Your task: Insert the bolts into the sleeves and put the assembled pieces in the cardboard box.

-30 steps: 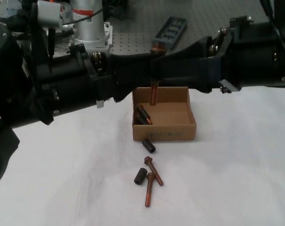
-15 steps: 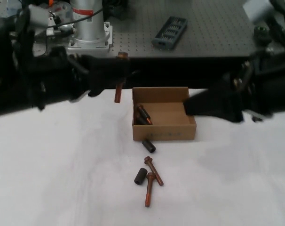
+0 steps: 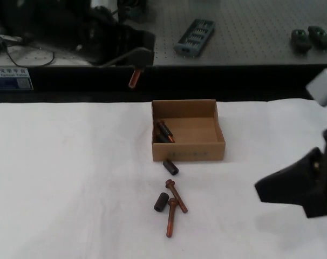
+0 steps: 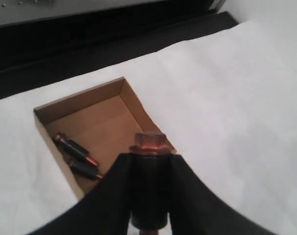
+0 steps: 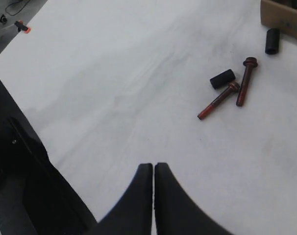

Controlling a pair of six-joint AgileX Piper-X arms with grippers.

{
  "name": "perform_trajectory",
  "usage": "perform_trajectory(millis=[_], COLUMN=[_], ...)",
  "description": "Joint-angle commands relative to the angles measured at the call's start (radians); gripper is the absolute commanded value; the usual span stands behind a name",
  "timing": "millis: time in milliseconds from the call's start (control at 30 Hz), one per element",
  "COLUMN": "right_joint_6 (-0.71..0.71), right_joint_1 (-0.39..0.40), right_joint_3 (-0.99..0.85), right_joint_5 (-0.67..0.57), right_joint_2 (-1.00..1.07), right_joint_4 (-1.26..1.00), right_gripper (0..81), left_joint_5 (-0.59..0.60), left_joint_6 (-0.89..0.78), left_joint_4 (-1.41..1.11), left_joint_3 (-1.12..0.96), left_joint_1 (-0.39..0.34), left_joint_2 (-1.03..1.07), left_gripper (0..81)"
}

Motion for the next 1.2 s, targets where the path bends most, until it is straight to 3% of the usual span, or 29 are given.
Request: perform_trajectory(millis=[0,267,500,1067,1167], right_joint_6=[-0.011,-0.005,-0.005,-0.005,-0.005], right_joint_1=[-0.007,-0.007,-0.007,-0.007,-0.007], right_joint_3=[0.016,0.058,0.057,0.057,0.057], right_joint_5=[0.029,0.041,0.038,0.022,0.022], right_joint_2=[-0.050,-0.104,-0.106,-0.106,-0.106], right_joint_4=[0.002,0.014,0.024,0.024,0.024], right_gripper=[1.6,1.6,1.6,1.6,1.6], left_joint_5=[-0.066,-0.108,-0.147,-0.106,-0.092], left_joint_6=[0.060,0.075,0.076,0.080,0.080], left_joint_4=[0.076,0.049,0.035,0.070,0.096], left_joint_3=[-0.090,-0.275,-0.427,-0.501,-0.501], left_joint_1=[-0.023,-0.084,-0.090,-0.096,-0.101], left_joint_2=[0.070,0.329,0.505,0.610,0.610], left_gripper=[0.6,0.6,0.6,0.5,12.5])
